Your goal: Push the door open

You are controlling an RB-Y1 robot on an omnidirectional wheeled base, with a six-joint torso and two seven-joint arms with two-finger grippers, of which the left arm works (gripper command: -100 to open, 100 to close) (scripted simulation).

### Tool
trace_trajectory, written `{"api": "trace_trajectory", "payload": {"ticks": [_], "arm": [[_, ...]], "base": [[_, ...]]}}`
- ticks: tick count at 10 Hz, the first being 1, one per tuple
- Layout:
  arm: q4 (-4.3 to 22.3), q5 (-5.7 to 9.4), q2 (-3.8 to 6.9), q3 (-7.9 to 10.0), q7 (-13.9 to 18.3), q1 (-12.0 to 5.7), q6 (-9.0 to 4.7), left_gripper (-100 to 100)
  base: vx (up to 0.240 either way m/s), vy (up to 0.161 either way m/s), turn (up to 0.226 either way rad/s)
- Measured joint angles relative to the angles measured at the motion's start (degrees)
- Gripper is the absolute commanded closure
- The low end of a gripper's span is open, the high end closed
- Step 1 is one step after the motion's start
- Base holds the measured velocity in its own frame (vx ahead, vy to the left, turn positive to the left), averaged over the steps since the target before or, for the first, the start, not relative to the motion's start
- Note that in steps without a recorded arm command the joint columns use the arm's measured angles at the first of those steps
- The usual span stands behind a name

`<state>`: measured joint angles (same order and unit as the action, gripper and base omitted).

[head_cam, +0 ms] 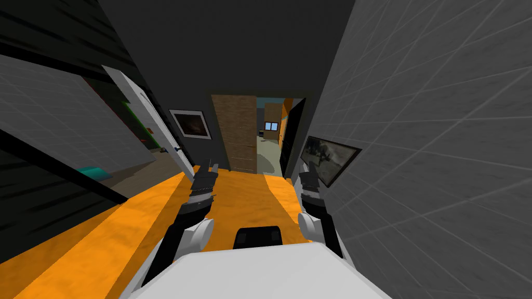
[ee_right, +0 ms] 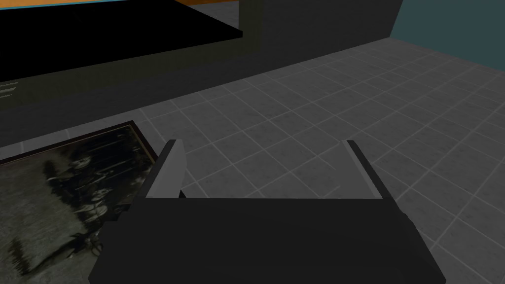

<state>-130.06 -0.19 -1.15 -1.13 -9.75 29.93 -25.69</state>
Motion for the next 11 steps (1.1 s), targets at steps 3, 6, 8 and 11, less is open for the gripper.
{"api": "trace_trajectory", "payload": {"ticks": [3, 6, 8, 11], "arm": [[2.75, -0.05, 0.62, -0.08, 0.37, -1.53, -0.16, -100], [6.3, 0.1, 1.52, 0.31, 0.97, -3.93, -0.1, -100], [8.89, 0.11, 1.91, 0.44, 1.28, -5.51, -0.34, -100], [12.53, 0.14, 2.54, 0.53, 1.88, -7.64, -0.47, -100]], "base": [[0.087, 0.013, -0.017], [0.087, 0.027, -0.016], [0.083, 0.013, -0.015], [0.086, 0.018, -0.017]]}}
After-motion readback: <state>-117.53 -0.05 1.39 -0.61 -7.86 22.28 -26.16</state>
